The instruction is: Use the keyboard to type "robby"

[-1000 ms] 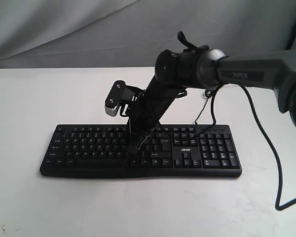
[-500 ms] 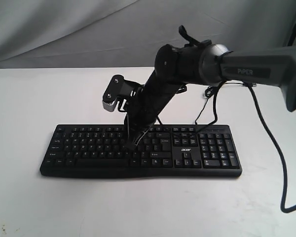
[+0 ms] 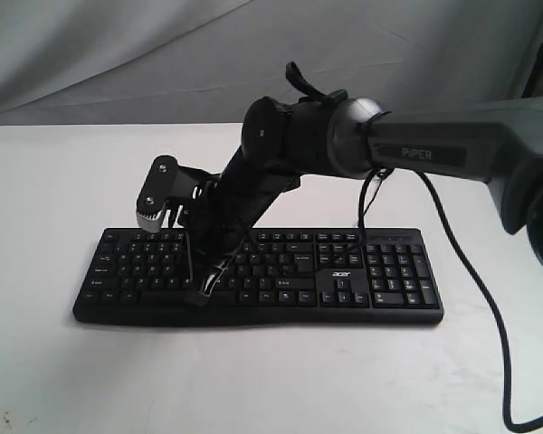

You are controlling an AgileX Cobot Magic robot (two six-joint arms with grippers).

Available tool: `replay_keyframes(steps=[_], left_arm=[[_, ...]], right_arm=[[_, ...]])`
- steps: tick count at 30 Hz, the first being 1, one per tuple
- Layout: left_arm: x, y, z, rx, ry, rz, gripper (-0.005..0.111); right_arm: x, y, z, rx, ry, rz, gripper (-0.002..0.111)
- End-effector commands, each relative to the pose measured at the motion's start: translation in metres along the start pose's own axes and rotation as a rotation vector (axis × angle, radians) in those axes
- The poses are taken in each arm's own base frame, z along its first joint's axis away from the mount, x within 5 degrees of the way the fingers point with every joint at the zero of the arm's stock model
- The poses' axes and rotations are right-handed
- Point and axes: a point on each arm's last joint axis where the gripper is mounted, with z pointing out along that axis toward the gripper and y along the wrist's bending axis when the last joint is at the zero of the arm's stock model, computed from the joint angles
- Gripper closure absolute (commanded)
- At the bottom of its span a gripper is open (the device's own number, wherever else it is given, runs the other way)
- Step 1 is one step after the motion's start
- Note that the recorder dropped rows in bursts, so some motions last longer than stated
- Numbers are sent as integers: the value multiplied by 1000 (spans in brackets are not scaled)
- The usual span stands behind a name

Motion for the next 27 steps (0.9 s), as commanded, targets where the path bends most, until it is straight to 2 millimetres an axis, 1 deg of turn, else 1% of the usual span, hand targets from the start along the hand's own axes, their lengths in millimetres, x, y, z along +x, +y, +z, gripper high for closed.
replay_keyframes(steps=[1,8,17,27], left_arm=[[1,0,0,4,-5,3,107],[1,0,0,4,-5,3,107],[1,0,0,4,-5,3,107],[1,0,0,4,-5,3,107]], right_arm=[[-11,7,5,13,-29,-28,108],[-9,9,16,11,-21,-30,108],[-8,7,20,34,-25,-32,108],[-4,2,18,51,-9,-25,108]])
